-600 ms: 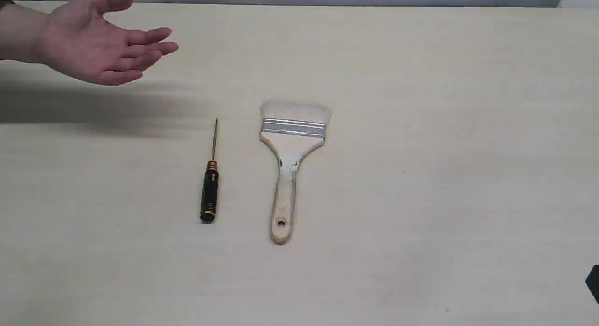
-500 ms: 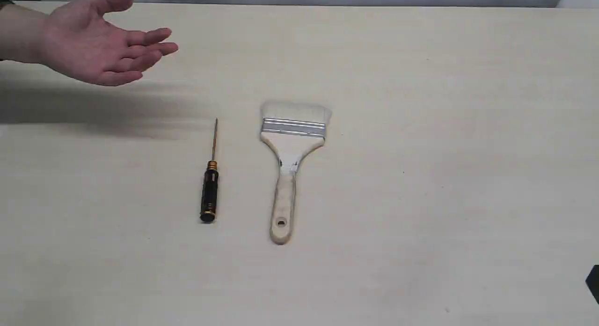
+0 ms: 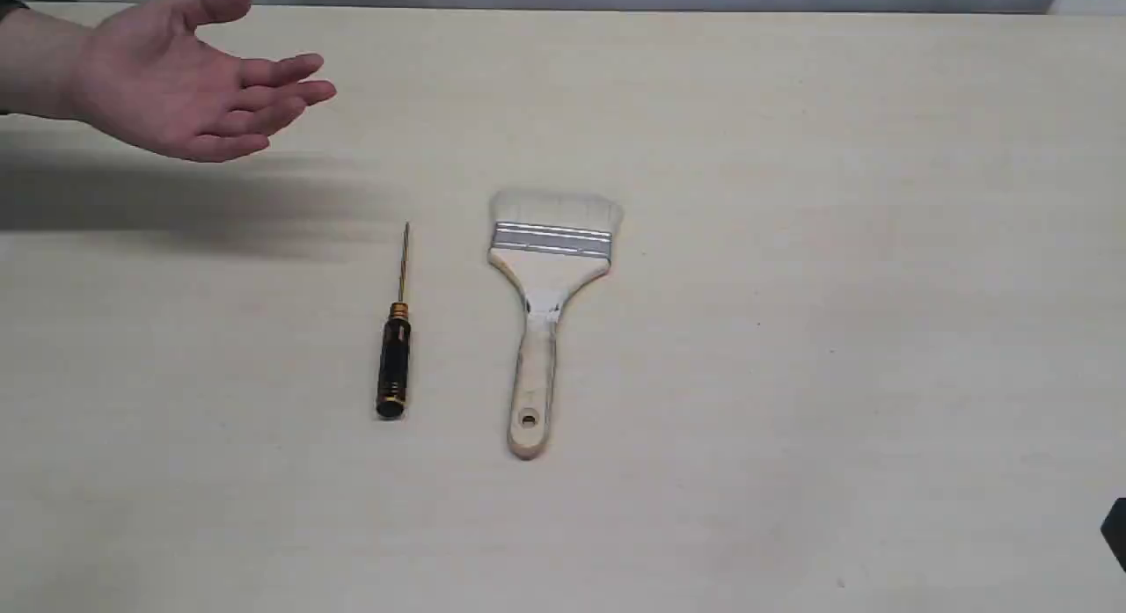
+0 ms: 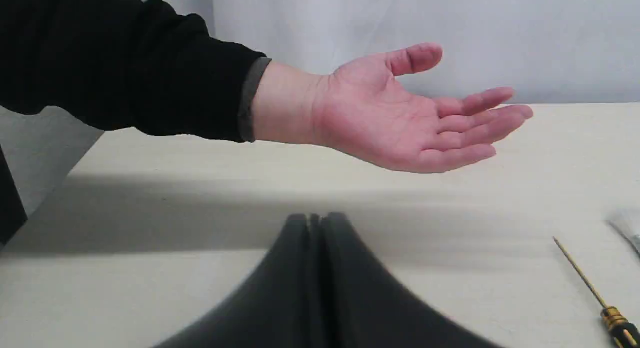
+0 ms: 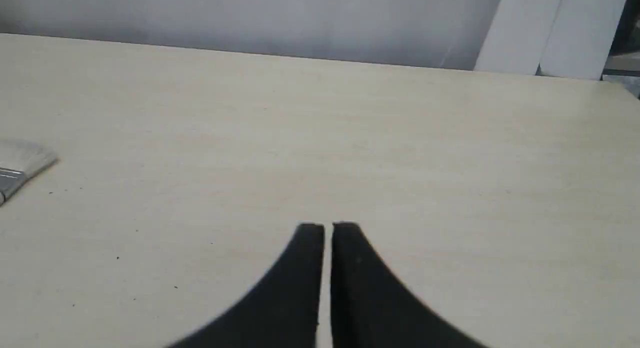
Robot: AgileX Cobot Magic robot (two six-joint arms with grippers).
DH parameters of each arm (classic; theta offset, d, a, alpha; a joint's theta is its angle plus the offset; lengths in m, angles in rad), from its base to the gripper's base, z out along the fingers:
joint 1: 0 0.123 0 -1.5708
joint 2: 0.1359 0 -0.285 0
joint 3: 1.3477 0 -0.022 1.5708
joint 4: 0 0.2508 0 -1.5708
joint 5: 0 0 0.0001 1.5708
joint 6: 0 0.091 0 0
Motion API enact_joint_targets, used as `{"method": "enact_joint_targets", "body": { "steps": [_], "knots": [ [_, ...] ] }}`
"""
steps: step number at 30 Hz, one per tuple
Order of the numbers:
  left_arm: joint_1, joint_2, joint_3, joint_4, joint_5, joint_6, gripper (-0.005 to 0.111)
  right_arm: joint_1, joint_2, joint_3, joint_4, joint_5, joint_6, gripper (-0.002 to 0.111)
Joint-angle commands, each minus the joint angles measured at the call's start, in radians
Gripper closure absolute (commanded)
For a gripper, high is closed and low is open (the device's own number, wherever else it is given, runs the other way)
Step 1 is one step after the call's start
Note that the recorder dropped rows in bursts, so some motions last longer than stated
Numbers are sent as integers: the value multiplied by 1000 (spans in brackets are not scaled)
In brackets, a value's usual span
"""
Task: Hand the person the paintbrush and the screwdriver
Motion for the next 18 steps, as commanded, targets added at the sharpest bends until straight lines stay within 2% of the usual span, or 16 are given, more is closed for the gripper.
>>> {"method": "enact_joint_targets", "body": {
  "steps": [1, 9, 11, 18],
  "knots": [
    [-8, -2, 2, -4, -6, -2, 107, -3, -4, 3, 4, -3, 4, 104],
    [-8, -2, 2, -4, -6, -2, 107, -3, -4, 3, -18, -38, -56, 104],
    [-8, -2, 2, -4, -6, -2, 107, -3, -4, 3, -18, -124, -55, 104],
    [-8, -2, 2, 0, -6, -2, 107, -3, -4, 3, -18, -660, -55, 104]
  ]
}}
